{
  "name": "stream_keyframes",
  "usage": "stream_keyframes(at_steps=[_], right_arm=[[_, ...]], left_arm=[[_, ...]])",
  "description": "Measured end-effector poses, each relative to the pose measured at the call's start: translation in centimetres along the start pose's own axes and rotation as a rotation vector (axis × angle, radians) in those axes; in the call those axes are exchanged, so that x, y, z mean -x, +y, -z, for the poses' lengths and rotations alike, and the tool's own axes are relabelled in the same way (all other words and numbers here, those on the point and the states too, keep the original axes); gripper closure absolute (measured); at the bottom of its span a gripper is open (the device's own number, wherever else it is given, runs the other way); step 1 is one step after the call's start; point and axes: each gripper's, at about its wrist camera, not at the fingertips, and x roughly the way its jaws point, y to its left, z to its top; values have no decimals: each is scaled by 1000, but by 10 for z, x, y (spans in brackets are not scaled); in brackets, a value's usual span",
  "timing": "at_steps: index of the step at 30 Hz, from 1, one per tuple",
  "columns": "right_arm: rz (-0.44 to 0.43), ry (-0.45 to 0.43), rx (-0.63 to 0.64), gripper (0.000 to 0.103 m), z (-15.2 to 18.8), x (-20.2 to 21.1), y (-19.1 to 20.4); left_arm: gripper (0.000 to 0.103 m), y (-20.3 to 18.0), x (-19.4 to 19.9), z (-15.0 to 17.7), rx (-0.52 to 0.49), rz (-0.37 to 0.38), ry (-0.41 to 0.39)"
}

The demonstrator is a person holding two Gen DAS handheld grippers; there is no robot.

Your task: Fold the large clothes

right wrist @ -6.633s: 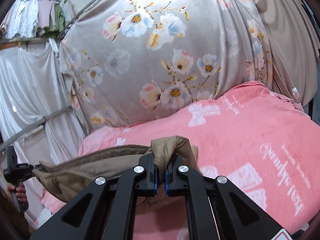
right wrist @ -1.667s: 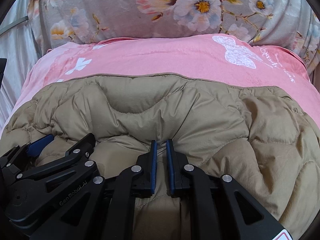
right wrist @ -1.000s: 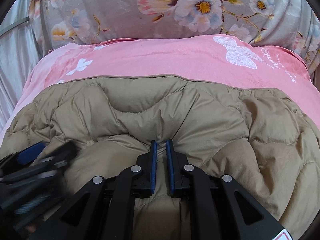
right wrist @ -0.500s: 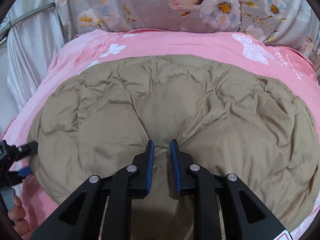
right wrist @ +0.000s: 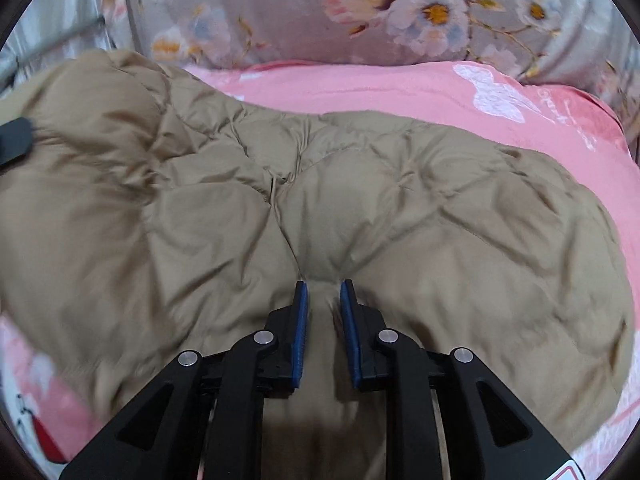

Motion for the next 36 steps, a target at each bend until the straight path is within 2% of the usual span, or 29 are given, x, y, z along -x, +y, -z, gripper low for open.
stream_keyframes(at_steps=[3, 5, 7, 11, 12, 15, 16, 22, 24, 26, 29, 32, 34, 35, 36], right_arm=[[-49, 4, -43, 82, 26, 29, -26], [-113, 54, -83, 83, 43, 25, -38], [-143, 47, -100, 83, 55, 16, -43], [-223, 38, -164, 86, 58, 10, -59], [-241, 46, -196, 91, 59, 14, -65], [-276, 19, -285, 91, 70, 39, -93], [-261, 6, -293, 91, 74, 49, -102], [-38, -34, -295, 87, 101, 106, -163], [68, -35, -313, 86, 109, 122, -186], [132, -28, -350, 85, 113, 132, -205], [154, -52, -399, 82, 110, 148, -229], [147, -91, -388, 82, 96, 158, -237], [121, -120, -379, 72, 86, 168, -238], [102, -136, -376, 69, 72, 166, -240], [72, -146, -380, 64, 63, 166, -240]], left_arm=[[83, -23, 7, -6, -61, 10, -16], [85, -41, 9, -2, -100, 15, -17], [86, -64, 5, 1, -142, 31, -8], [87, -123, -13, 14, -276, 58, 20], [87, -137, -19, 18, -307, 72, 37], [89, -172, -39, 32, -375, 107, 88], [89, -180, -45, 37, -391, 114, 102], [91, -233, -100, 90, -494, 160, 243], [91, -245, -112, 111, -529, 155, 269], [91, -252, -122, 130, -556, 147, 292], [91, -257, -137, 159, -591, 137, 332], [91, -262, -140, 175, -640, 118, 333], [91, -264, -134, 178, -676, 111, 307], [86, -263, -128, 179, -681, 117, 297], [73, -262, -121, 178, -680, 134, 292]])
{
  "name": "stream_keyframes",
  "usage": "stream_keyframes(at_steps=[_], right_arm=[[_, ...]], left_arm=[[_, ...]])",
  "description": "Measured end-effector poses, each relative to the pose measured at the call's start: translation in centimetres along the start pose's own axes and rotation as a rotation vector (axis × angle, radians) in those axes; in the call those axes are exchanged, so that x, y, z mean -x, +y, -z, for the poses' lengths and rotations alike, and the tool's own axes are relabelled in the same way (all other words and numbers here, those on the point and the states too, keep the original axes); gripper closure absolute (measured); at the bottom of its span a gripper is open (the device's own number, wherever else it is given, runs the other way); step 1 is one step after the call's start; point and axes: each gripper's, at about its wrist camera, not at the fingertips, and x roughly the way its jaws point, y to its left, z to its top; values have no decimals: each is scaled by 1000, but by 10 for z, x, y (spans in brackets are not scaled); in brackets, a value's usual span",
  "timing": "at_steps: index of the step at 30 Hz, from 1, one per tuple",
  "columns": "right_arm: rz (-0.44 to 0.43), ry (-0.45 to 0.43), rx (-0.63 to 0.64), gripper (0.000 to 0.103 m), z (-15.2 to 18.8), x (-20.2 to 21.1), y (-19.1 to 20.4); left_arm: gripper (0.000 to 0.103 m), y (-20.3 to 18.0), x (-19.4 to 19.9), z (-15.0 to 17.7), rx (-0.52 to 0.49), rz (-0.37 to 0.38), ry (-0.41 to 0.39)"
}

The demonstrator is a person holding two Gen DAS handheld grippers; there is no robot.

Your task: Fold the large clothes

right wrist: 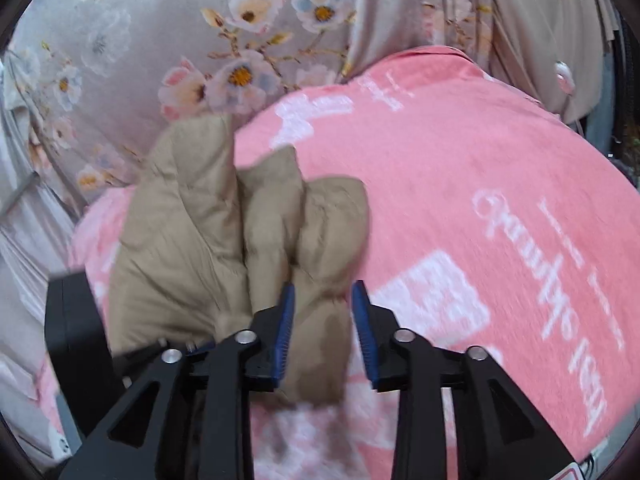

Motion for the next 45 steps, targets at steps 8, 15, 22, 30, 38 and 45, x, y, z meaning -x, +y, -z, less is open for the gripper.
stream_keyframes(at_steps=[8, 15, 22, 30, 38, 45], right_arm=[[-189, 54, 27, 37, -100, -39, 62], [-222, 305, -105, 67, -135, -149, 114], [-299, 142, -7, 97, -128, -74, 100], [40, 95, 59, 97, -84, -67, 20], [61, 93, 5, 97, -68, -106, 3], [70, 101, -3, 94, -60, -133, -4]], left_arm=[[17, 44, 108, 21, 117, 111, -183], [17, 161, 160, 6, 457, -84, -259], [18, 203, 180, -36, 493, -208, -334], [25, 156, 117, -91, 371, -116, -280], [27, 116, 12, -101, 336, -125, -88], [25, 115, -26, -87, 335, -215, -43]])
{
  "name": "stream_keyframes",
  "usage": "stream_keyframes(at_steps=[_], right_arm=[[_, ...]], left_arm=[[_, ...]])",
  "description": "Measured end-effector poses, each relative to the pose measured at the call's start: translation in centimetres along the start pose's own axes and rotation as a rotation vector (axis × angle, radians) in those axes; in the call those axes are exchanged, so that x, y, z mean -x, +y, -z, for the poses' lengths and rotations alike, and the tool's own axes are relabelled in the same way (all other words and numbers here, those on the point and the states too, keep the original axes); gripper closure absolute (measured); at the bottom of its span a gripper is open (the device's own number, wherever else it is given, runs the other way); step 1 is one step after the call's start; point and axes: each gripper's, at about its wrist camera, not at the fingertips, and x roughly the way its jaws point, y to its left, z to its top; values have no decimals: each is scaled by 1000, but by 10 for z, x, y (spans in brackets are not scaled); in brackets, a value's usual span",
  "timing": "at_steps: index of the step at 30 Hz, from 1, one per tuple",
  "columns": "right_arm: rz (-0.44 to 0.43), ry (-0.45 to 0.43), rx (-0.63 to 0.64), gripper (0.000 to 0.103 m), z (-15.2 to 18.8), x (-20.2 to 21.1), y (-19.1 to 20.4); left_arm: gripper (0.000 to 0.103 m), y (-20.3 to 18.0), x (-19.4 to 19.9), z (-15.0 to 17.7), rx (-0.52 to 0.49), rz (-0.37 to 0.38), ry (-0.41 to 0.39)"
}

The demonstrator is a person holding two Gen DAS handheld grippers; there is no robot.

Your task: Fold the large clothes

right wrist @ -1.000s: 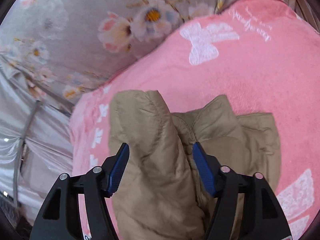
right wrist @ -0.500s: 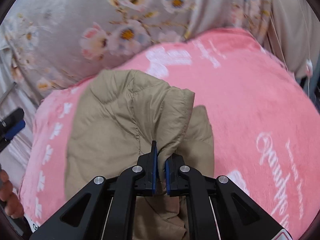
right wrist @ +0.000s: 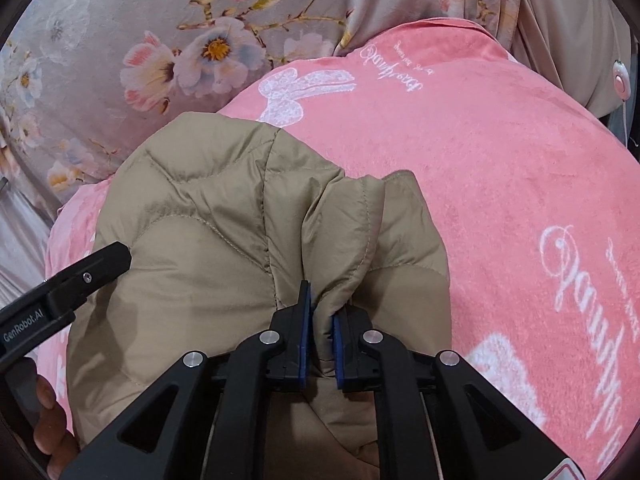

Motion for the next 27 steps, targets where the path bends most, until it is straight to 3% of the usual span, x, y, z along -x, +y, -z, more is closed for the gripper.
stream_keyframes(at_steps=[11, 27], right_arm=[[-11, 7, -9, 91, 4, -31, -10], [-31, -30, -23, 91, 8, -48, -19]], left_arm=[[14, -8, -34, 6, -21, -62, -1], [5, -16, -58, 15, -45, -80, -48]])
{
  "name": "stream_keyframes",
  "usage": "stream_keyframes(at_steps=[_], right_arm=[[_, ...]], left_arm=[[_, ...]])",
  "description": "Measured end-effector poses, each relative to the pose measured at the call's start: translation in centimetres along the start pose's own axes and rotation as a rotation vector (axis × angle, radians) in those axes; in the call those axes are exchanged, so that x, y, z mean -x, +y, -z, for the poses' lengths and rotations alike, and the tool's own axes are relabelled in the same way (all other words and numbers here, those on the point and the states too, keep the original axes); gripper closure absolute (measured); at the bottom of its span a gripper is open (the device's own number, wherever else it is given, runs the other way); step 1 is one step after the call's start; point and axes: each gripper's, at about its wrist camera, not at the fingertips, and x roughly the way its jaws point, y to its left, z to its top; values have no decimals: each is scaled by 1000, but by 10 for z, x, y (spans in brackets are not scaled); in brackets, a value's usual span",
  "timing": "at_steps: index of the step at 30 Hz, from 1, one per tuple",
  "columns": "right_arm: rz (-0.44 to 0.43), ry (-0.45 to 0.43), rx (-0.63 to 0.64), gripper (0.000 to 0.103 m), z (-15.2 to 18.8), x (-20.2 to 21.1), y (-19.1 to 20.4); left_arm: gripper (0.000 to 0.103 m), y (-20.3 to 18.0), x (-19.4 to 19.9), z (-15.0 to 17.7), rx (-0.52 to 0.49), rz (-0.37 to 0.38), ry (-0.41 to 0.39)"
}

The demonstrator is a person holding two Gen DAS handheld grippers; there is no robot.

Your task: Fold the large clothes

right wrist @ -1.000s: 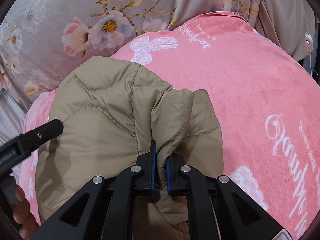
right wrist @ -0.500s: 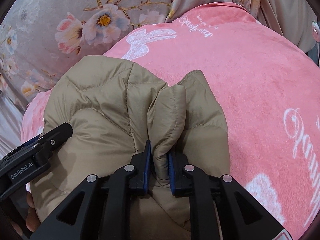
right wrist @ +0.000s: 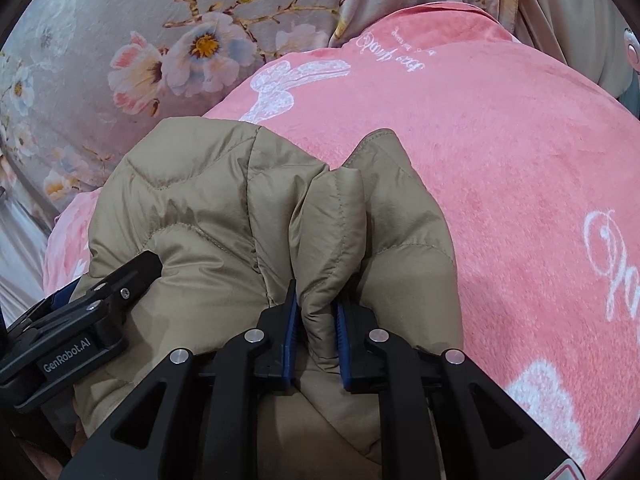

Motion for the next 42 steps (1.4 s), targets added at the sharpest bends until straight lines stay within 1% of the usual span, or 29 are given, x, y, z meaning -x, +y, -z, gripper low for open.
stream_keyframes(at_steps=[3, 5, 6, 7, 8, 9, 10, 12, 13, 14, 16, 18, 19, 21, 22, 24, 28, 30, 36, 39, 42], right_arm=[[-1, -3, 9, 91, -2, -2, 0], [-22, 4, 28, 89, -5, -2, -2], [-40, 18, 34, 88, -7, -3, -4], [-50, 54, 26, 87, -12, 1, -7], [-35, 79, 6, 87, -17, 10, -9], [-17, 87, -5, 81, -18, 19, -10], [8, 63, 1, 71, -18, 42, -8], [32, 3, 62, 69, -9, 85, -2], [27, -3, 82, 67, -2, 98, 0], [20, 1, 93, 66, 6, 108, 1], [-17, 40, 96, 65, 28, 118, 2], [-50, 106, 80, 65, 49, 112, 1], [-42, 121, 73, 65, 57, 107, 0], [-34, 128, 67, 65, 68, 101, 0], [-38, 128, 53, 66, 71, 98, -2], [-53, 144, 23, 66, 73, 92, -6], [-67, 175, -1, 67, 75, 77, -11], [-65, 173, -1, 69, 77, 74, -12], [-60, 148, 9, 70, 85, 72, -13], [-57, 142, 16, 70, 85, 72, -13], [-58, 144, 17, 70, 84, 69, -9]], left_arm=[[5, 0, -3, 1, 3, -3, -10], [5, 1, -4, 1, 8, -2, -11], [5, 1, -4, 1, 11, 2, -9], [5, 4, -3, -1, 15, 15, -2], [5, 5, -1, -2, 13, 29, 8], [5, 9, 4, -4, 8, 46, 22], [5, 14, 10, -4, 6, 52, 30], [5, 32, 35, -4, 47, 77, 48], [5, 39, 47, -3, 67, 109, 55], [5, 49, 66, 2, 87, 146, 65], [5, 57, 84, 16, 88, 148, 78], [5, 58, 89, 31, 85, 134, 95], [6, 58, 87, 39, 87, 129, 114], [7, 56, 79, 57, 94, 160, 168], [6, 55, 74, 64, 98, 168, 190], [6, 56, 66, 74, 112, 179, 201], [5, 55, 53, 78, 104, 189, 218], [5, 54, 48, 79, 99, 188, 219], [5, 51, 35, 85, 89, 190, 202], [5, 52, 32, 87, 83, 191, 193], [5, 51, 33, 87, 73, 176, 176]])
